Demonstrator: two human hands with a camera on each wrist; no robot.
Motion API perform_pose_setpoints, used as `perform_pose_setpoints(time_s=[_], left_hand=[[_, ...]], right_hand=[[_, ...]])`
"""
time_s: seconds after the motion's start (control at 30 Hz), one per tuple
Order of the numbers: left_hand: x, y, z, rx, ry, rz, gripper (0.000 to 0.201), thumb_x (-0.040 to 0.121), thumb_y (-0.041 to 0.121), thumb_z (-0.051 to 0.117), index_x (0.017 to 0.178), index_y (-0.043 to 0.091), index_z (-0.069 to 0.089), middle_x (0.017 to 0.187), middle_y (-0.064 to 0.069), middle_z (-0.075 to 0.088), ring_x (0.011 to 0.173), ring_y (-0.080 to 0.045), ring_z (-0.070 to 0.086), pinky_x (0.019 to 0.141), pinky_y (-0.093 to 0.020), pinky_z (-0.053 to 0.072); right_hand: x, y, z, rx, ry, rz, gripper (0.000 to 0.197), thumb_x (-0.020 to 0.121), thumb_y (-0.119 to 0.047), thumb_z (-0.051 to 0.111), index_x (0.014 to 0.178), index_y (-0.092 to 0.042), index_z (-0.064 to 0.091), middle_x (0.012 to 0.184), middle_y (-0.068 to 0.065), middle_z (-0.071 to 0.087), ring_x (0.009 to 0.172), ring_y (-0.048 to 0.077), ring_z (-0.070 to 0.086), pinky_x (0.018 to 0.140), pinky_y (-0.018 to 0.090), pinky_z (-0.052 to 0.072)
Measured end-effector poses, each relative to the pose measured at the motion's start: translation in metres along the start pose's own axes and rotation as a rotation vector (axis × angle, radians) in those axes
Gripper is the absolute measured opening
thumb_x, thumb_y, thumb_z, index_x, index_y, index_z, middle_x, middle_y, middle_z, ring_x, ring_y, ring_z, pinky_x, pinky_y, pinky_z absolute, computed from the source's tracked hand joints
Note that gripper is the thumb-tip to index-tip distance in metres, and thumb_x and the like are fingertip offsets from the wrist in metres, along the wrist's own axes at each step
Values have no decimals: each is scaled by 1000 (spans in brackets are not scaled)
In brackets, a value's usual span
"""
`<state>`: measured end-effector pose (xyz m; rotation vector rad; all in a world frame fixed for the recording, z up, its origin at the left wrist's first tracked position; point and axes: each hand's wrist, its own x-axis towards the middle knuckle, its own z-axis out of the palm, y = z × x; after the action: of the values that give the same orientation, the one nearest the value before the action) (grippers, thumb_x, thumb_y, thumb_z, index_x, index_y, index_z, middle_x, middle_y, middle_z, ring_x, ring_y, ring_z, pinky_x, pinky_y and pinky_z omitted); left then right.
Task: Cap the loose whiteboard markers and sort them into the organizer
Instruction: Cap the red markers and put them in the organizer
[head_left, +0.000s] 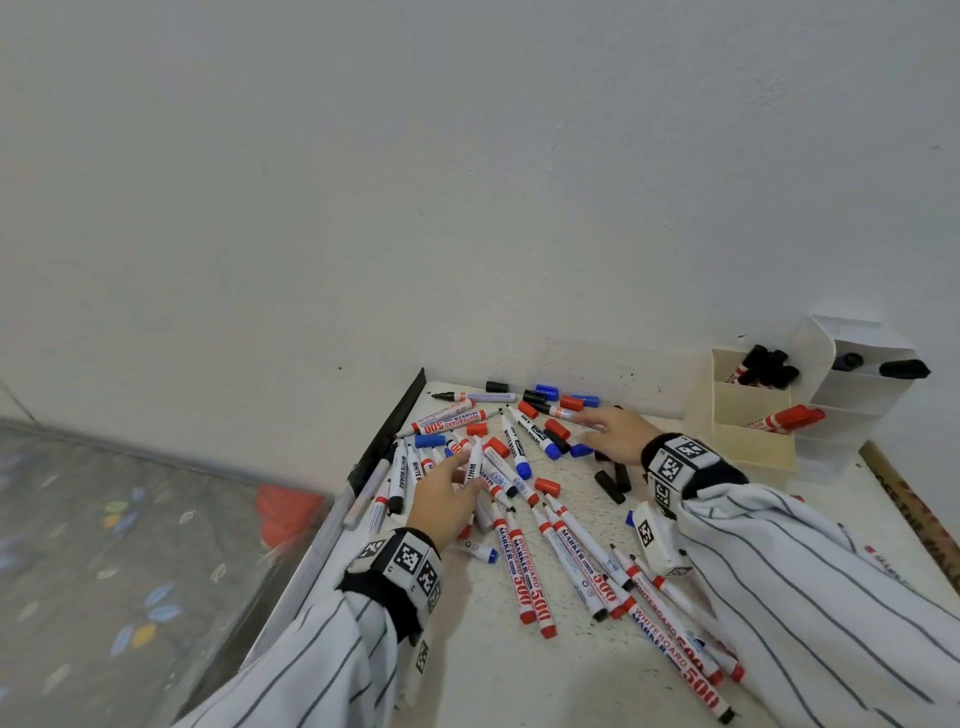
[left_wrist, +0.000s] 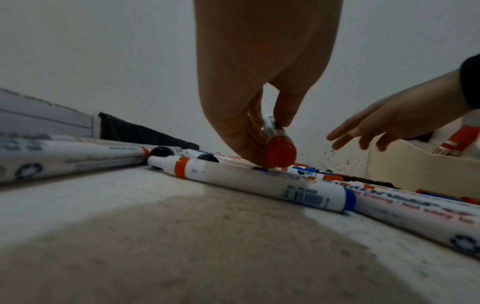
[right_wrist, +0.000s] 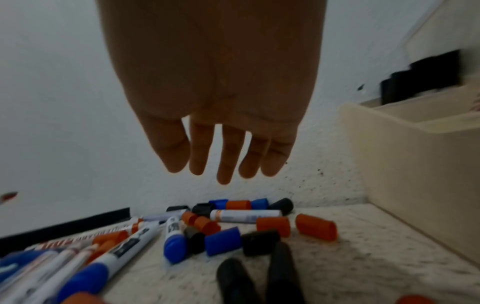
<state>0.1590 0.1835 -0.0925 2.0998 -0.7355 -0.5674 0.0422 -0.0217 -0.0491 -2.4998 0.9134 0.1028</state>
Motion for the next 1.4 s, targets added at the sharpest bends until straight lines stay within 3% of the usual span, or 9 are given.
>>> perform_pose_setpoints(time_s=[0.27, 0.43, 0.63, 0.83, 1.07, 1.17, 1.23, 1.3, 1.4], left_hand=[[-3, -5, 1, -33, -32, 2, 45, 95, 25, 49, 138, 21, 40, 127, -3, 53, 112, -16, 53, 98, -35, 46], [-1, -8, 3, -58, -46, 15, 43, 94, 24, 51, 136, 22, 42, 124, -2, 55, 103, -13, 56, 91, -31, 50], [-1, -7, 3, -63, -67, 10, 41, 95, 23, 49, 136, 21, 42, 125, -2, 52, 67, 5, 48, 52, -5, 42], [-5, -4, 2, -51, -66, -7, 41, 96, 24, 49, 135, 21, 43, 126, -3, 52, 72, 2, 49, 65, -10, 44], [-7, -2, 3, -42, -91, 7, 41, 97, 21, 46, 138, 19, 40, 130, -5, 50, 63, 5, 46, 46, 2, 39], [-9, -1, 3, -32, -86, 27, 41, 97, 20, 46, 137, 17, 40, 128, -6, 51, 64, 6, 45, 47, 2, 39], [-11, 2, 1, -13, -91, 44, 41, 97, 21, 46, 137, 18, 41, 129, -5, 51, 69, 4, 51, 53, -2, 45], [-13, 4, 1, -3, -98, 68, 41, 96, 21, 47, 137, 19, 43, 131, -4, 51, 91, -8, 60, 76, -15, 53], [-15, 6, 0, 3, -95, 99, 41, 95, 21, 48, 136, 20, 44, 135, -2, 51, 117, -20, 53, 101, -38, 45]], right_hand=[[32, -17, 31, -178, -87, 64, 47, 99, -31, 35, 144, -20, 29, 153, 1, 25, 138, 20, 29, 113, 34, 26], [43, -19, 36, -280, -59, 56, 47, 96, -36, 38, 140, -22, 35, 145, 4, 39, 128, 21, 42, 103, 33, 35], [50, -21, 42, -279, 9, 58, 40, 94, -32, 44, 133, -20, 44, 133, 6, 51, 117, 20, 50, 96, 30, 39], [50, -21, 42, -316, -54, 64, 54, 96, -37, 39, 146, -23, 24, 153, 5, 26, 136, 23, 31, 111, 38, 26], [51, -22, 38, 46, 248, 116, 19, 88, -24, 57, 105, -17, 51, 109, 4, 60, 89, 16, 55, 86, 34, 49], [40, -28, 26, 166, 391, 88, 16, 89, -23, 57, 96, -15, 45, 98, 9, 60, 79, 16, 51, 73, 29, 43], [29, -34, 18, 276, 427, 32, 21, 94, -24, 50, 111, -13, 45, 87, 6, 59, 72, 16, 51, 66, 25, 41], [14, -41, 9, 352, 397, -46, 33, 96, -24, 46, 128, -15, 42, 83, -1, 55, 72, 15, 51, 68, 24, 42], [-11, -47, 0, 380, 362, -116, 32, 93, -19, 52, 123, -12, 48, 100, -2, 52, 90, 13, 50, 80, 24, 40]])
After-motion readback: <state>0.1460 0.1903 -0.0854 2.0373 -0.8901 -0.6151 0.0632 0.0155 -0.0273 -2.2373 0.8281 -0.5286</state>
